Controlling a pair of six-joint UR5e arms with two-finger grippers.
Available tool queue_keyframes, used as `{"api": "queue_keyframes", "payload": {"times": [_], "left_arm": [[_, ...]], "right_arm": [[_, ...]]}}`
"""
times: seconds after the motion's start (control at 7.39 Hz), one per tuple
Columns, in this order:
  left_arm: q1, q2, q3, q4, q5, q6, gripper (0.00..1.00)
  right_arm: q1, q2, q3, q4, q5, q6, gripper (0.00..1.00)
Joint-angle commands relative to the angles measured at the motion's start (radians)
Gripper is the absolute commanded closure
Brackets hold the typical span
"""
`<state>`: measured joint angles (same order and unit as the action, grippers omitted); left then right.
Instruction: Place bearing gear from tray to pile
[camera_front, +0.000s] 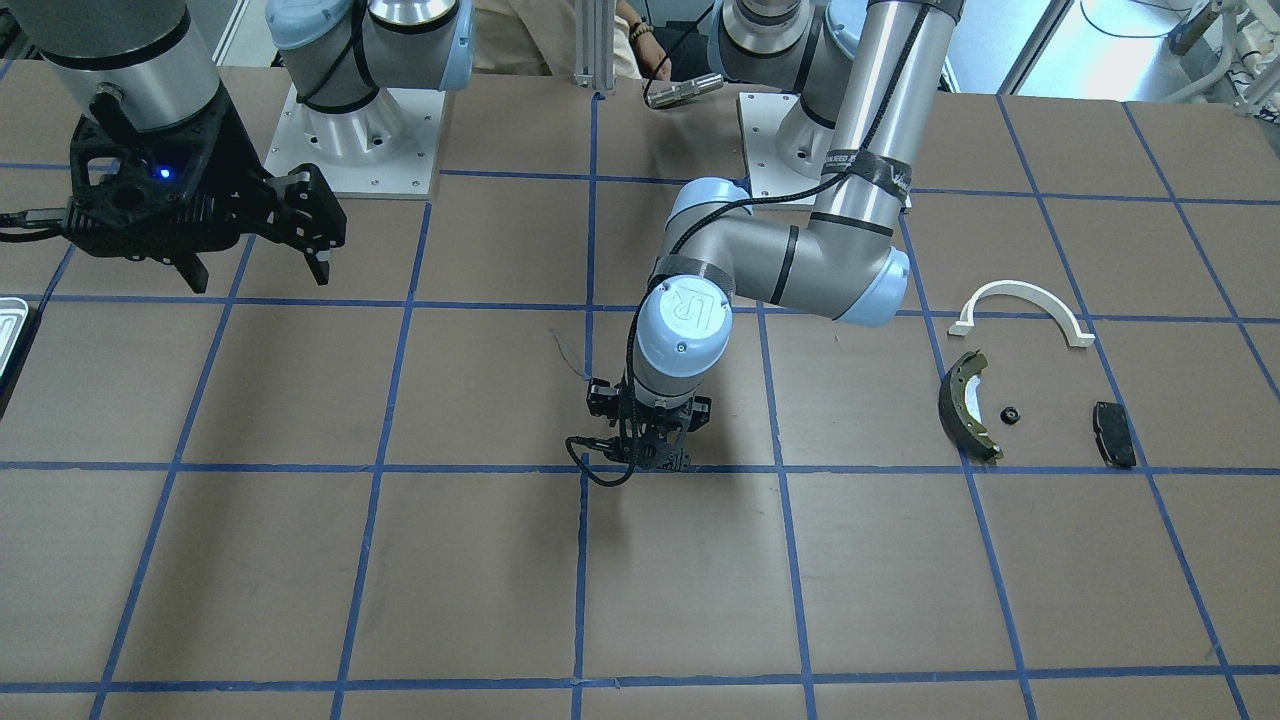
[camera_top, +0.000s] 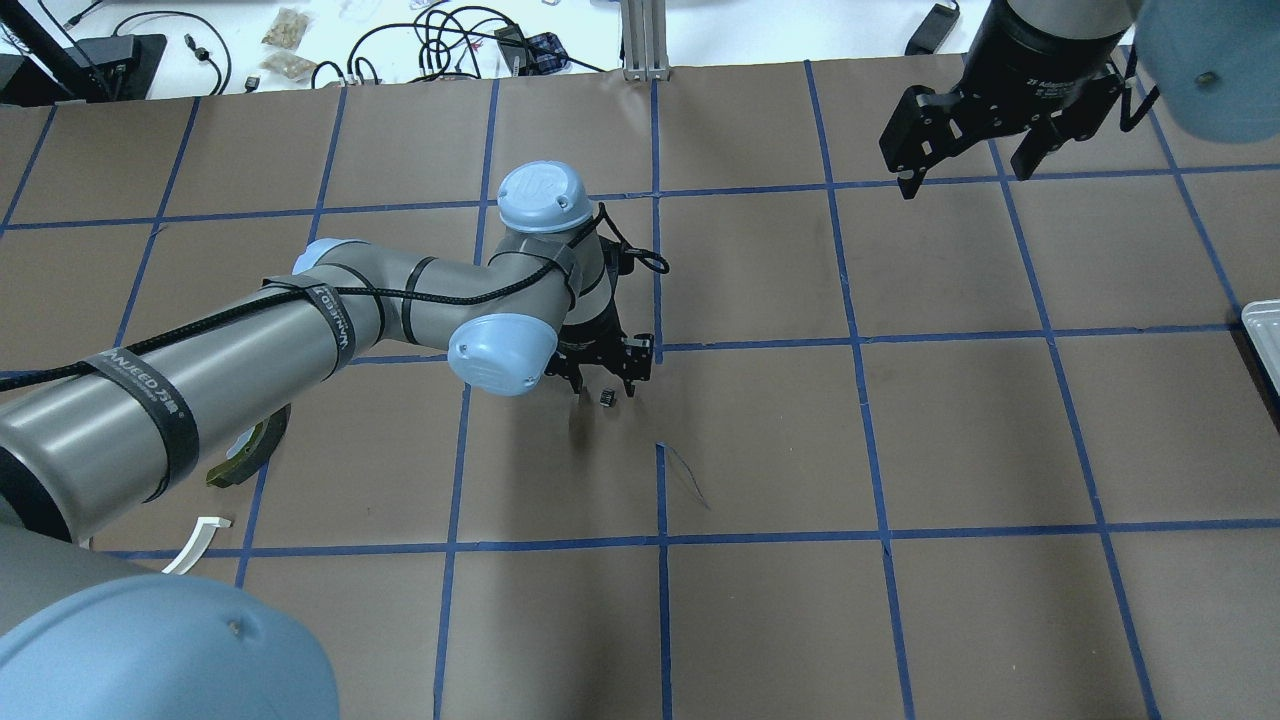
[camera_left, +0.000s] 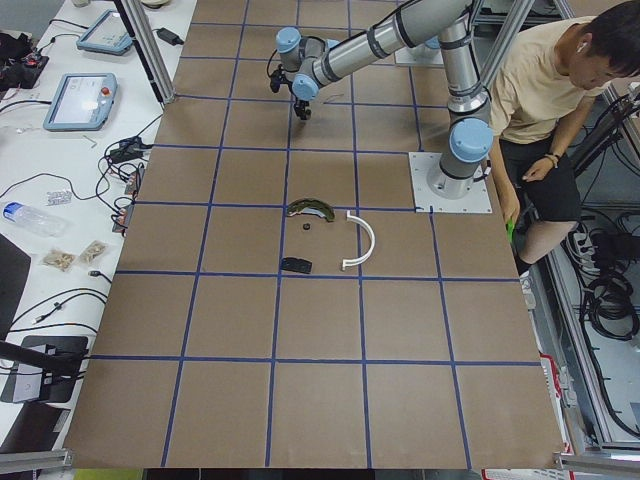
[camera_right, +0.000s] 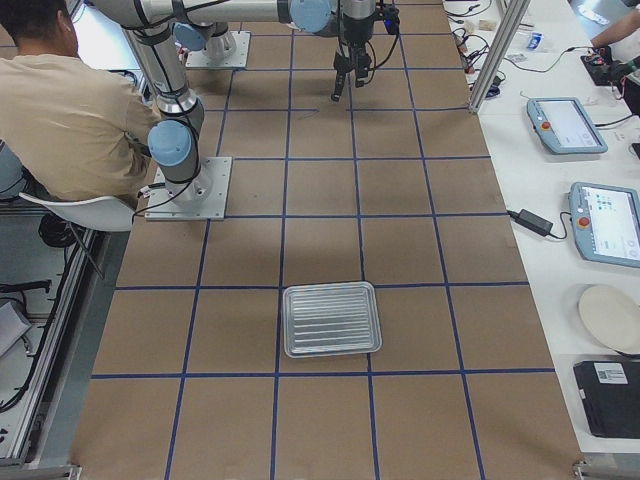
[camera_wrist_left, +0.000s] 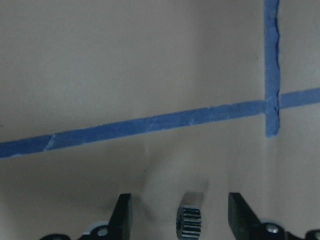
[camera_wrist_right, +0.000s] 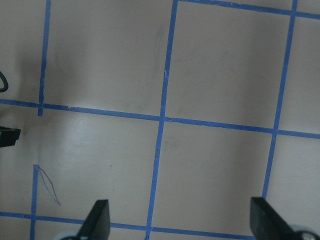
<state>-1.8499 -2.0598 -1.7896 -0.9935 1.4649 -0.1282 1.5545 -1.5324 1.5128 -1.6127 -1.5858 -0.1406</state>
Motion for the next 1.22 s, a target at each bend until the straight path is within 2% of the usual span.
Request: {"api": "queue_keyframes", "payload": {"times": [0.0,0.14,0.27,0.41,0.68,0.95,1.08], "left_arm": [[-0.002,0.0,-0.025,0.001,0.005,0.001,0.4],[-0.002,0.004,-0.036,0.001,0.003,-0.001,0.4],[-0.002,0.009,-0.033,0.001,0.002,-0.001,0.63],[-0.002,0.007,-0.025,0.003,0.0,-0.001,0.98],[0.009,0.016,-0.005,0.004,-0.001,-0.001,1.0],[0.035,0.036,0.057,-0.026,0.012,0.001,1.0],[0.087,0.044,0.117,-0.13,0.034,0.016,1.0]], "right_arm": [[0.001,0.0,0.001,-0.006,0.0,0.001,0.0],[0.001,0.0,0.001,-0.007,0.0,0.001,0.0],[0.001,0.0,0.003,-0.009,0.0,0.001,0.0],[0.001,0.0,0.001,-0.015,0.0,0.0,0.0],[0.001,0.0,0.001,-0.015,0.0,-0.002,0.0],[0.001,0.0,0.003,-0.013,0.0,0.0,0.0],[0.001,0.0,0.003,-0.013,0.0,0.0,0.0]]}}
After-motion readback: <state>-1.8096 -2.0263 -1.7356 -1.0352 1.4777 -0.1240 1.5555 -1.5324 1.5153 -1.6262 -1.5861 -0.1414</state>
